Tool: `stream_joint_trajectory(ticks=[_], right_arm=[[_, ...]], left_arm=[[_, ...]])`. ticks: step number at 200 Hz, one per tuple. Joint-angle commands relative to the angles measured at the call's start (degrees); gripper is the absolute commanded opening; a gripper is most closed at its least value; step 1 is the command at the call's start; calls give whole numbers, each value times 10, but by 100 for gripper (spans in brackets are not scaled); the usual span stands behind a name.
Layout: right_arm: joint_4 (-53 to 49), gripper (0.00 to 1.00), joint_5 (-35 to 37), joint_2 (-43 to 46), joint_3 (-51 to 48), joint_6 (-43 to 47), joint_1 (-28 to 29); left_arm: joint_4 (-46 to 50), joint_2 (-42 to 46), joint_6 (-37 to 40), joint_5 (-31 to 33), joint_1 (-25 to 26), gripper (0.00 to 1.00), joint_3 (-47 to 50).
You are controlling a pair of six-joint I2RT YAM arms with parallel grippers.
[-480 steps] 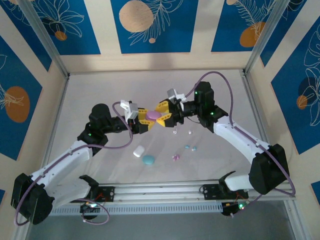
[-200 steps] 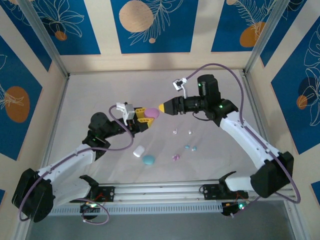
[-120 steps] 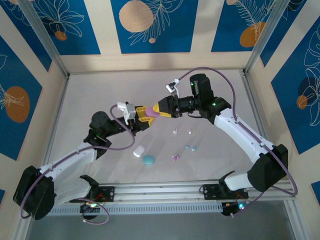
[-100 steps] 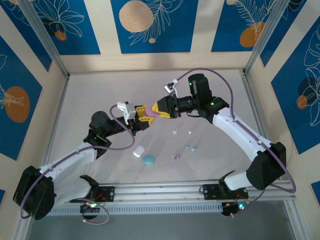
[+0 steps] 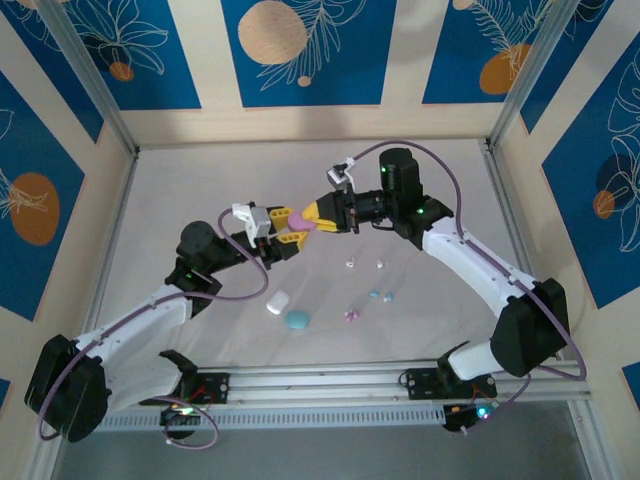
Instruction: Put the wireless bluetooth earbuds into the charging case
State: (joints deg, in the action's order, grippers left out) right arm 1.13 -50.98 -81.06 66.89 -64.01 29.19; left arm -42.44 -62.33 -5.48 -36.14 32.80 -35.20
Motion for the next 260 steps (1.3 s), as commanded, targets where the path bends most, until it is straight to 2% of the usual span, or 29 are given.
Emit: stream_joint_trajectory(ticks=[1, 31, 63, 124, 260], right_arm=[[81, 13, -5, 23, -23, -63, 0], [119, 13, -3, 26, -36, -87, 0], [139, 13, -4, 25, -39, -101, 0], [133, 13, 1, 22, -42, -98, -1], [127, 13, 3, 16, -46, -92, -3]], left_arm=[[-19, 1, -5, 1, 8, 48, -14], [-26, -4, -14, -4, 8, 53, -11], [-22, -5, -12, -5, 7, 54, -14], [-54, -8, -25, 2, 8, 61, -15], [-59, -19, -26, 5, 7, 59, -18]])
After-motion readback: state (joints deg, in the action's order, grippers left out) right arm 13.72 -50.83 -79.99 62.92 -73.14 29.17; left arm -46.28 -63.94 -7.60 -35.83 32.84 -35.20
